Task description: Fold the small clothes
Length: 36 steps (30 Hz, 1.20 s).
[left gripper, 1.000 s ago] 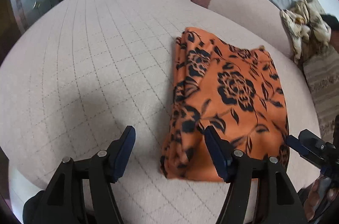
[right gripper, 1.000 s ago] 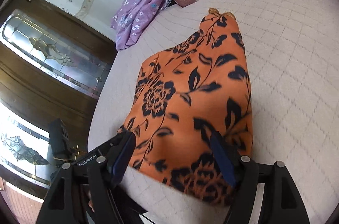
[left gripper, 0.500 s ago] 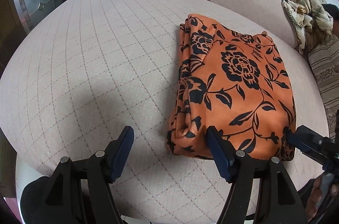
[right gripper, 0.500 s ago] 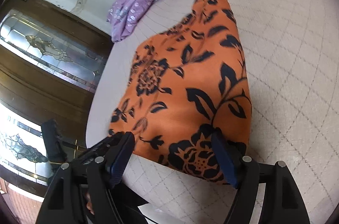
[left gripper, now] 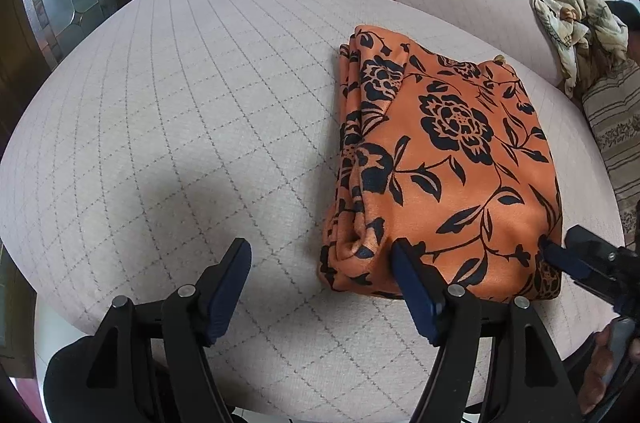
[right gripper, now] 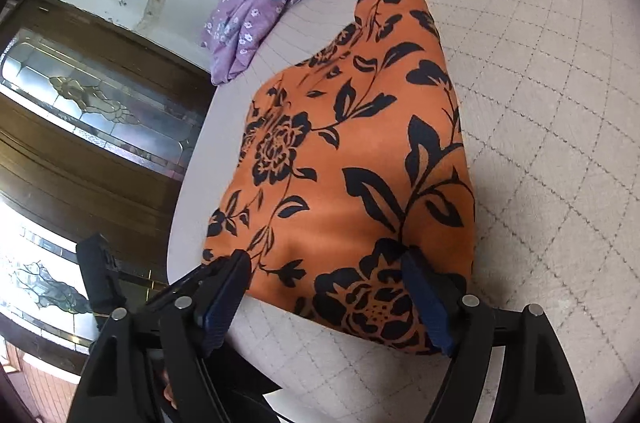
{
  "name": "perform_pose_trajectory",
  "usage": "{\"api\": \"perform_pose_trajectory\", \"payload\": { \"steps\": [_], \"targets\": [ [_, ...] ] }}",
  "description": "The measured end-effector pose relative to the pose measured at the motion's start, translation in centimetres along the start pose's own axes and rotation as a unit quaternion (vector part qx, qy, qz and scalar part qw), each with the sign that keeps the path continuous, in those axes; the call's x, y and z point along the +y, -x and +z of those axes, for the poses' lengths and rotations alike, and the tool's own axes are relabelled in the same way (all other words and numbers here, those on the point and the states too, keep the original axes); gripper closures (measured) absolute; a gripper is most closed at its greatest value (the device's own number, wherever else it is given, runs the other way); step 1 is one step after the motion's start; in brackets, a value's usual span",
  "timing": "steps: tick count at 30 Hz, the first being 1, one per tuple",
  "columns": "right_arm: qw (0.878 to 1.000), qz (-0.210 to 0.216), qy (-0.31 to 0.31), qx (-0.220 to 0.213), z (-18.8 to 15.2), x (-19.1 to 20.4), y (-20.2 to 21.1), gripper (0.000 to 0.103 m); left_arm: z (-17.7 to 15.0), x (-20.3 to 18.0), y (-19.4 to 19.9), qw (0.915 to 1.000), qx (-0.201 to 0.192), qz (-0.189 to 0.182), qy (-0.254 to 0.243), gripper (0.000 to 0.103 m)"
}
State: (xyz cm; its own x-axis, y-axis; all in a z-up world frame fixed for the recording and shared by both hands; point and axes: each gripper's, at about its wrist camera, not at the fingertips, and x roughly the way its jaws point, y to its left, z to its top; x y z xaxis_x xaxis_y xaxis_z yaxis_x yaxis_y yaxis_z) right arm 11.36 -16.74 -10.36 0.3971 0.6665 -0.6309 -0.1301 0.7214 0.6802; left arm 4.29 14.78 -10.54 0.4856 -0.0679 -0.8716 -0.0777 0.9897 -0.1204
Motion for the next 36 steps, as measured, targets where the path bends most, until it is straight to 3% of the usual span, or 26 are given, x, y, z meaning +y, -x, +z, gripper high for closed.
{"api": "perform_pose_trajectory", "payload": {
  "steps": [4, 7, 15, 21, 36],
  "targets": [
    [1.000, 0.009, 0.013, -0.013, 0.3, 0.9, 0.8, 0.022, 0.4, 0.0, 1.0, 0.9998, -0.015, -0.012, 0.007, 0.029],
    [1.000, 0.005, 0.005, -0.004, 0.4, -0.3, 0.0, 0.021, 1.0, 0.2, 1.6, 0.9991, -0.032, -0.024, 0.012, 0.019],
    [0.999, 0.016, 0.006, -0.046, 1.6, -0.3, 2.6, 0.020, 2.9, 0.5, 0.5, 0.9994, -0.031, -0.016, 0.009, 0.019],
    [0.997, -0.009, -0.040, -0.073, 3.6, -3.8, 4.0, 0.020, 4.7, -0.3, -0.8, 0.9996, -0.025, -0.013, 0.001, 0.019],
    [0.997, -0.026, -0.045, -0.064, 4.2, -5.1, 3.2, 0.020, 5.9, -1.6, -1.9, 0.9994, -0.022, -0.013, -0.021, 0.019]
  ]
}}
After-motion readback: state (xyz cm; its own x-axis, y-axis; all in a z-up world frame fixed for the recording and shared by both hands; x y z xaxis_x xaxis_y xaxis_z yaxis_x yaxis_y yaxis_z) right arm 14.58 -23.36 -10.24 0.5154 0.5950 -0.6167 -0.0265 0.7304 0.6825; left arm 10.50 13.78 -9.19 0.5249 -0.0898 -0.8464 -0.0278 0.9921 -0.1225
